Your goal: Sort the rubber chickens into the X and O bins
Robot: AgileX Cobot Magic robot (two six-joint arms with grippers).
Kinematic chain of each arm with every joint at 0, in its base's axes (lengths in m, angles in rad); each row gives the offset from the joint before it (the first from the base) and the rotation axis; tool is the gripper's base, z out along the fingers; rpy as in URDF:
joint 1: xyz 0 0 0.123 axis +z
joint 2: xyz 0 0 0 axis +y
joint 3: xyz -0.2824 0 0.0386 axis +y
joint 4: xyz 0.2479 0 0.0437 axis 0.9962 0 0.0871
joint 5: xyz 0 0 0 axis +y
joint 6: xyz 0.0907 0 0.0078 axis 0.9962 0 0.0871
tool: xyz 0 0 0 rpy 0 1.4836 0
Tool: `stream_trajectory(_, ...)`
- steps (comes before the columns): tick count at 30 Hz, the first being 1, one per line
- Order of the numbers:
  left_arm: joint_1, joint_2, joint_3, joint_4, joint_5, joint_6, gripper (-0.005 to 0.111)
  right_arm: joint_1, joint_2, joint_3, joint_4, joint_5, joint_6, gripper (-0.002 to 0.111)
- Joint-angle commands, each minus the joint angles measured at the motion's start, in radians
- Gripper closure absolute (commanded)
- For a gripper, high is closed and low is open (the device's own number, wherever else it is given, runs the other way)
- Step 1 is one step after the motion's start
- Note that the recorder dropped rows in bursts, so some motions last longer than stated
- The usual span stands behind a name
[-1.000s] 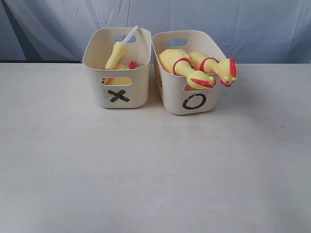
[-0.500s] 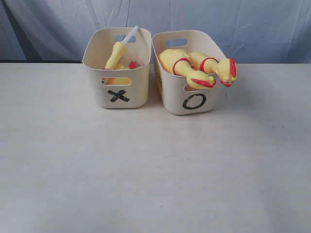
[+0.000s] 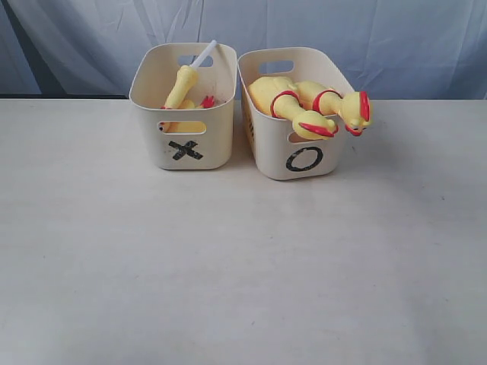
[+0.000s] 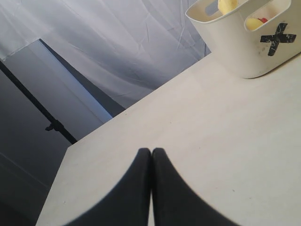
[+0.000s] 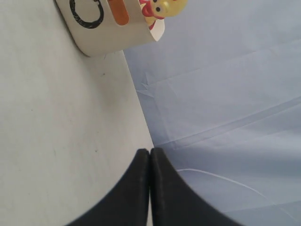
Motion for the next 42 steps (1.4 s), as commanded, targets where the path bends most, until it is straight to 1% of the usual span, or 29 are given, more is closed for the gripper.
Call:
stream_trajectory(1,-0.006,-0.005,0.005,-0.01,0.003,-0.004,0.107,-0.002,-0.005,0.005,0.006,0.002,0.003,0.108)
stream_trajectory(33,-0.006,-0.005,0.005,-0.01,-0.007,-0.004,0.107,-0.002,-0.005,0.005,0.007,-0.017,0.003,0.108)
stream_trajectory(37,-0.006,-0.005,0.005,-0.01,-0.007,-0.004,0.107,-0.002,-0.005,0.005,0.007,-0.017,0.129,0.108)
stream_trajectory(42,-0.006,-0.005,0.005,-0.01,-0.007,-0.004,0.107,-0.002,-0.005,0.005,0.014,-0.017,0.405,0.108)
